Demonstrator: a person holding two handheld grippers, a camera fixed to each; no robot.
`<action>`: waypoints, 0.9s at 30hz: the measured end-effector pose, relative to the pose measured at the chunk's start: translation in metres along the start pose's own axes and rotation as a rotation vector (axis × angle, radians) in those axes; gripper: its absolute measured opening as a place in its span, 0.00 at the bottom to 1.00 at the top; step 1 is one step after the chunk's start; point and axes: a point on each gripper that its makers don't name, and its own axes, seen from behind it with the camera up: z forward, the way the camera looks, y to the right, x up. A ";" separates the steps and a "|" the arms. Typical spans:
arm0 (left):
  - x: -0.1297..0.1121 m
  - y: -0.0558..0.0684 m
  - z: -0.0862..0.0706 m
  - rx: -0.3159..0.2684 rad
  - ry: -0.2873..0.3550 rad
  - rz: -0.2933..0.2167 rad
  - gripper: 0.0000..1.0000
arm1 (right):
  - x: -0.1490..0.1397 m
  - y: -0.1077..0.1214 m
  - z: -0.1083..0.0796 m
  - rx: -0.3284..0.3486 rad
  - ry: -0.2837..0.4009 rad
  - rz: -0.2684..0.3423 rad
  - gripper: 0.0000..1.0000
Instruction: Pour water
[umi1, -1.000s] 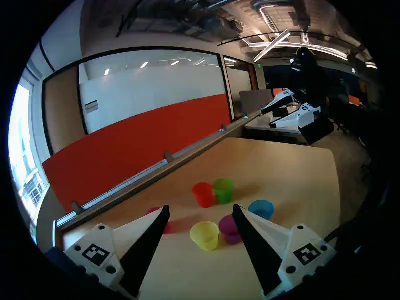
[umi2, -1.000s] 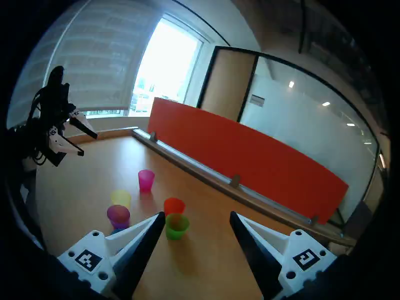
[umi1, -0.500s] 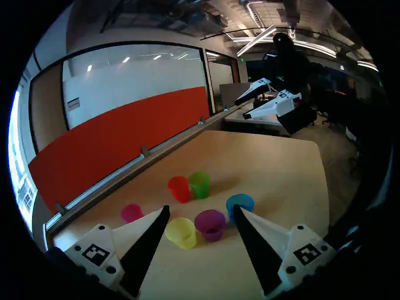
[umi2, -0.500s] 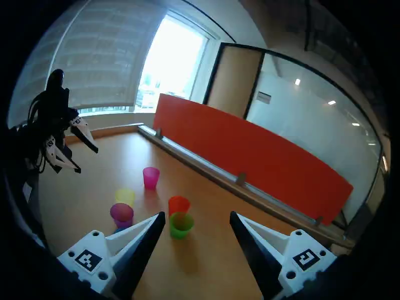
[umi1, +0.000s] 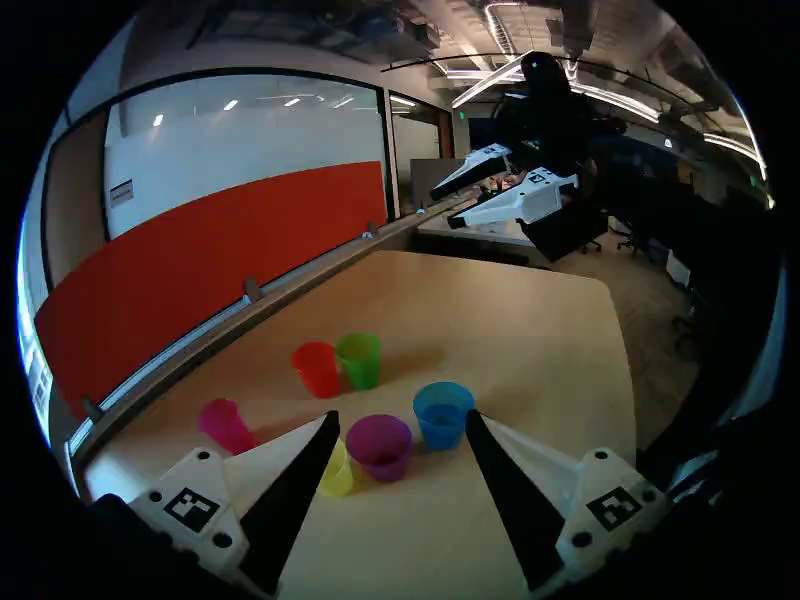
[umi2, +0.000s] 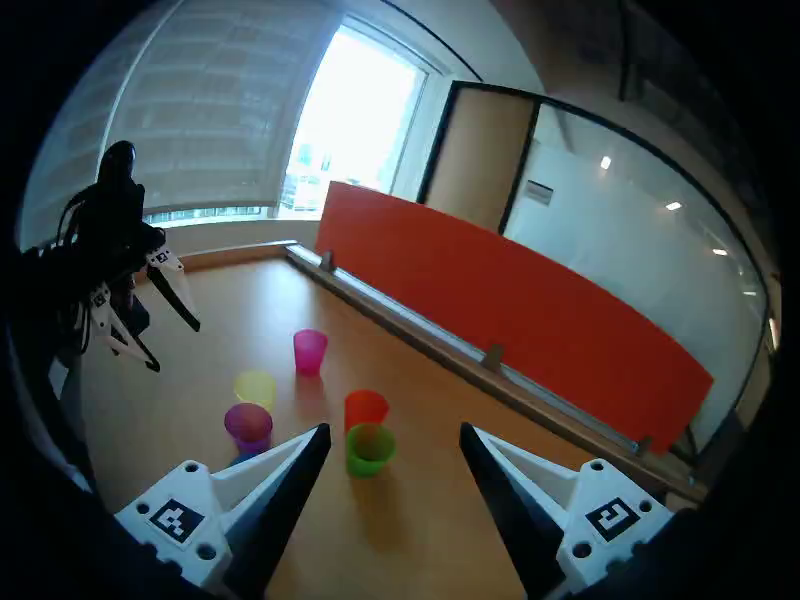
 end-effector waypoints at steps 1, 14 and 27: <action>-0.002 0.003 0.002 -0.009 -0.004 -0.001 0.94 | 0.000 0.000 0.001 0.000 -0.001 0.000 1.00; -0.021 0.027 0.019 -0.104 -0.043 -0.015 0.94 | 0.001 0.002 0.008 0.009 -0.008 0.002 1.00; -0.044 0.047 0.035 -0.178 -0.094 -0.024 0.94 | -0.001 0.002 0.018 0.025 -0.025 0.001 1.00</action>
